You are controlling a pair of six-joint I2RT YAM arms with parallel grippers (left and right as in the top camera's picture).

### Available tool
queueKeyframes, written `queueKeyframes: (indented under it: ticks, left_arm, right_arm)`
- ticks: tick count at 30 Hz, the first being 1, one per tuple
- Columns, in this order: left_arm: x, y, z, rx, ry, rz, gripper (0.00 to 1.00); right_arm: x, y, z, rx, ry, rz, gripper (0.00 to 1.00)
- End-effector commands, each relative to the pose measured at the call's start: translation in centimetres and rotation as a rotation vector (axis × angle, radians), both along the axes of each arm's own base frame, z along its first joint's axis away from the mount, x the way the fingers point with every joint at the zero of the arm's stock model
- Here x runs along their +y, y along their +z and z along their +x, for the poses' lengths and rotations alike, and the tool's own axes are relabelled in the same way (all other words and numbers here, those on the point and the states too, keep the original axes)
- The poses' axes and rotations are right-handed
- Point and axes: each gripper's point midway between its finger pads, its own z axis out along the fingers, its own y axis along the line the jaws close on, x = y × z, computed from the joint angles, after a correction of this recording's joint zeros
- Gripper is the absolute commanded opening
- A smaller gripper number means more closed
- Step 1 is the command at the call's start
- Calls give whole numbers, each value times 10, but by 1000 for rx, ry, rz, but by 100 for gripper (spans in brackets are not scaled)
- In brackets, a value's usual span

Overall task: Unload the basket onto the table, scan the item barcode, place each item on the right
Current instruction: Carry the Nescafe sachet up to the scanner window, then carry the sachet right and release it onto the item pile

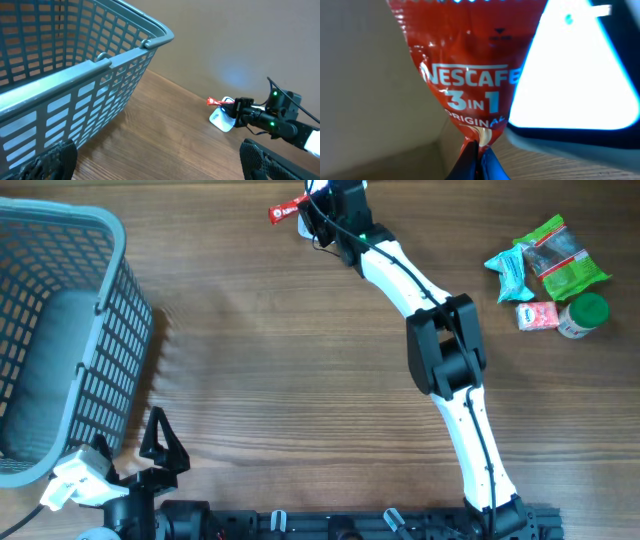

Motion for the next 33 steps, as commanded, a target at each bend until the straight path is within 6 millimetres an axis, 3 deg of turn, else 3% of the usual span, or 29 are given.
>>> queueKeyframes:
  ticks: [1,6,10,14,20,21,24,25,29,33]
  left_arm:
    - [0,1,0,-6,0,-7,100]
    - [0,1,0,-6,-1,-7,100]
    - [0,1,0,-6,0,-7,100]
    - [0,1,0,-6,0,-7,100]
    - [0,1,0,-6,0,-7,100]
    - [0,1,0,-6,-1,-7,100]
    - [0,1,0,-6,0,-7,100]
    - [0,1,0,-6,-1,-7,100]
    - [0,1,0,-6,0,-7,100]
    - [0,1,0,-6,0,-7,100]
  right_arm:
    - [-5,-6,5,37,-53,7,5]
    - [-7,-7,-5,115,-6,11,5]
    - [-40,18,-17,182,8,-63,5]
    - [-101,42,-37,252,-4,-196,4]
    - [-238,54,-76,394,-78,-515,5]
    - [-253,53,-82,407,-53,-556,5]
    - [-303,39,-111,510,22,-687,5]
    - [-327,30,-125,574,23,-751,5]
    - [-406,10,-162,767,-57,-951,5]
    - [-447,-8,-179,836,-58,-1005,5]
